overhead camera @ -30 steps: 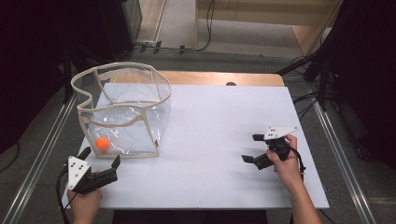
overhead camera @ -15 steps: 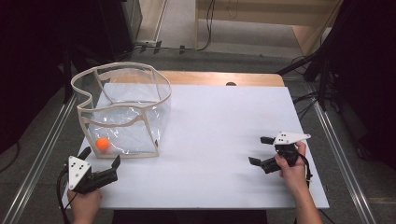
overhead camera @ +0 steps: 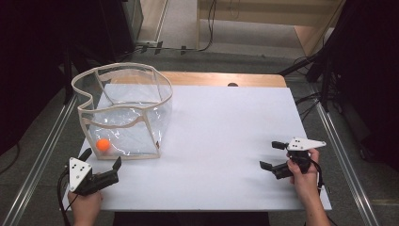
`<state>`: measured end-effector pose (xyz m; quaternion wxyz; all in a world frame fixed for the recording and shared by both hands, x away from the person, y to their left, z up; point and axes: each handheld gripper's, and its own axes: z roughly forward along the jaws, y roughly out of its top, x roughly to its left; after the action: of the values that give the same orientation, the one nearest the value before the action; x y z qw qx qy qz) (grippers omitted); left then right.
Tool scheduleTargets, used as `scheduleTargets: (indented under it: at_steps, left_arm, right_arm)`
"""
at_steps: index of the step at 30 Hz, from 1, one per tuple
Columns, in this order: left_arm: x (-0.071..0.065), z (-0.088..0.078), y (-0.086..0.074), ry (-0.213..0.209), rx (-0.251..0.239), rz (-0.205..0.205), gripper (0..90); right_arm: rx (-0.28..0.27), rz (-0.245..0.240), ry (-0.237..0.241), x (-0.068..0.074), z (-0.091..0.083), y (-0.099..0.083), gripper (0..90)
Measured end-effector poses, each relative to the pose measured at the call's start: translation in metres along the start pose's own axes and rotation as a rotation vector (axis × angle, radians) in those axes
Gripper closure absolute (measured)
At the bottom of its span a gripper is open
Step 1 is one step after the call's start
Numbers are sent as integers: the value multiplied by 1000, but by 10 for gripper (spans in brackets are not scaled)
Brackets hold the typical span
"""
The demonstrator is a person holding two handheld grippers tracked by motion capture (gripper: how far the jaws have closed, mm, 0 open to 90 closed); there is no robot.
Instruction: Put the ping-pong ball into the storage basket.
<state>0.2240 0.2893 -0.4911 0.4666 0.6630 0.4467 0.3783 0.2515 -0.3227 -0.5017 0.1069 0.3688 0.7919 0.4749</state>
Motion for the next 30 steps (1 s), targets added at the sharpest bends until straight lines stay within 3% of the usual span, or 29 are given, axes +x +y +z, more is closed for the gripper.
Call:
scheduleTargets:
  at_steps: [22, 30]
  left_arm:
    - [0, 0, 0, 0, -3, 0, 0]
    - [1, 1, 0, -1, 0, -4, 0]
  right_arm:
    - [-50, 43, -30, -4, -24, -22, 0]
    - [-97, 62, -40, -6, -31, -30, 0]
